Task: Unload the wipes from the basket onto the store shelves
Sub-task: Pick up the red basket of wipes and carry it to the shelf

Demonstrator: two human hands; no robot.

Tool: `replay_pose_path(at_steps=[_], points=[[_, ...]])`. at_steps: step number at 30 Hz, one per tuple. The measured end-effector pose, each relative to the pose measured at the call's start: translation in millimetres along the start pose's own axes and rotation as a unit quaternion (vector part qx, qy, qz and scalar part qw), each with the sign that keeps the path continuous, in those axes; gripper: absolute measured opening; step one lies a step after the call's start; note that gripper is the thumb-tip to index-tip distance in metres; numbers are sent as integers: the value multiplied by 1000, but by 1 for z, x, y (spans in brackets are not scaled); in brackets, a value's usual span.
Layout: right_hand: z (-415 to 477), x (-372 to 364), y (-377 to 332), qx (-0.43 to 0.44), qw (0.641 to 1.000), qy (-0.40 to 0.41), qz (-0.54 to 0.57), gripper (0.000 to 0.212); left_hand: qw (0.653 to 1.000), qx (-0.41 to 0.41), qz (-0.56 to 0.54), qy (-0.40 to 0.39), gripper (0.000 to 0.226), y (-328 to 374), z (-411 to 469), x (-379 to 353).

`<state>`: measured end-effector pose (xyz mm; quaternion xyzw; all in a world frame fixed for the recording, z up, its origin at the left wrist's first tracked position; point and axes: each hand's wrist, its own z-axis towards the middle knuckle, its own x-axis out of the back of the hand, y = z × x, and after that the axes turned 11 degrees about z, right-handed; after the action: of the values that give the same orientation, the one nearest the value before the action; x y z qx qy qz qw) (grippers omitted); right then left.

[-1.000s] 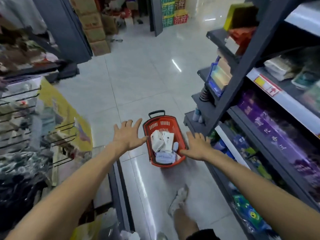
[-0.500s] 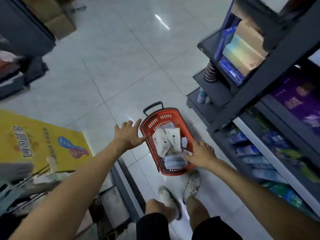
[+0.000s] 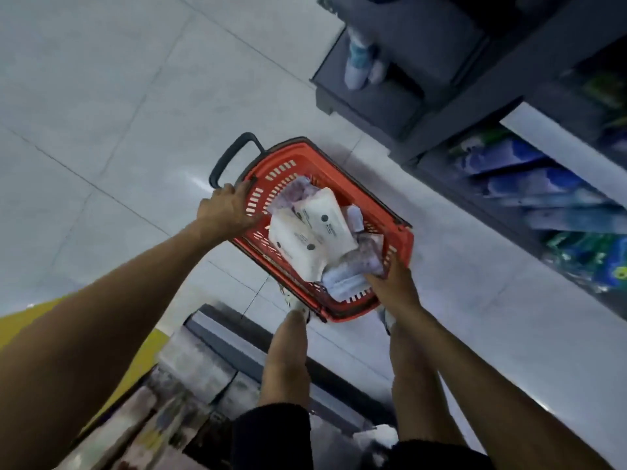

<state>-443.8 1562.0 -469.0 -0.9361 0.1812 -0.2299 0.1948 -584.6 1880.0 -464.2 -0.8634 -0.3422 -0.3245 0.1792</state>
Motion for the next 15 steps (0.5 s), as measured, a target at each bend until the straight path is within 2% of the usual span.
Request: replay_pose_path(at_steps=[2,5,7,9,12,15], points=[[18,-15,20,-68,995,51,49,62,1000,-8,6,0,97,0,35,-10],[40,-29,56,-141,980,127,56,75,1000,-11,-4,12,90,4,79,-24],[51,-35,71,-176,974,138,48,93,999,12,-25,24,88,8,103,-29],[63,-39,81,-189,971,133,69,101,998,40,-48,16,92,10,124,-35],[85,-43,94,-183,967,126,125,86,988,73,-139,-9,97,15,148,-42],[103,-49,109,-207,945,138,214,68,970,105,-220,12,82,11,166,-52]])
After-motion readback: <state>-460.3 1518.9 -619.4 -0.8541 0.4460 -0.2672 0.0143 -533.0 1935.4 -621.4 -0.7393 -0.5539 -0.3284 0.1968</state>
